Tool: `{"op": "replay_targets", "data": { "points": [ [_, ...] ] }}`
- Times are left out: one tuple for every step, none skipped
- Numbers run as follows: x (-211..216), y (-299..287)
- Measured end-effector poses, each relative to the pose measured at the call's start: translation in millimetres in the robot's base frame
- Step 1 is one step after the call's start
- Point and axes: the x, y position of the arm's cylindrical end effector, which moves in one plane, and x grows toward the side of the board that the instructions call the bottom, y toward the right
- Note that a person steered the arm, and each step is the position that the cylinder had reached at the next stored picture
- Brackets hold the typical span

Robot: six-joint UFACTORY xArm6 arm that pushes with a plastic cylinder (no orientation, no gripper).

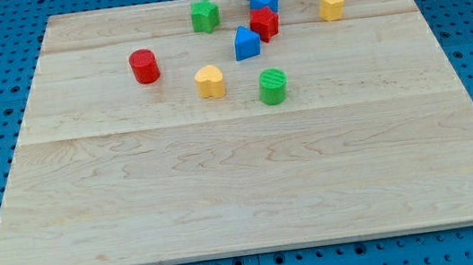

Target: Touch the blue cube which is close to the yellow heart

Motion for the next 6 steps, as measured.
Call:
{"op": "replay_targets", "data": {
  "points": [
    [18.2,9.7],
    [18.8,6.1],
    [15.6,-37.0],
    [39.6,-10.6],
    [91.7,-9.1],
    [113.1,-1.7]
  ]
}}
